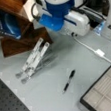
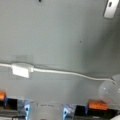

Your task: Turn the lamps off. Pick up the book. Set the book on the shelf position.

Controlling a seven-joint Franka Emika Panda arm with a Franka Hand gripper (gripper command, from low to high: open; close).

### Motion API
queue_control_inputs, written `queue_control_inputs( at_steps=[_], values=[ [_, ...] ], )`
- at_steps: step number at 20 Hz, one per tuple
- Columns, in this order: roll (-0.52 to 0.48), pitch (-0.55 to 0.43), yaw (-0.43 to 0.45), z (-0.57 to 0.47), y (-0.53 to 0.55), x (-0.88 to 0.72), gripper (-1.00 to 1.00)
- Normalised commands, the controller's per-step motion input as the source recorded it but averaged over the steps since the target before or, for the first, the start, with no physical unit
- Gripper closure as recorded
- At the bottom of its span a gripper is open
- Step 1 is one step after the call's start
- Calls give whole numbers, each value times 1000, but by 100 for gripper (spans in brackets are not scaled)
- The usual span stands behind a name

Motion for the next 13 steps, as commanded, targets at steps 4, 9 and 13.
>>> queue_control_inputs(
  at_steps=[4, 9, 13],
  values=[
    [62, -211, -180, -129, 218, -251, -100],
    [3, -201, -117, -148, 167, -216, -100],
    [-20, -244, -60, -217, 45, -238, -100]
  ],
)
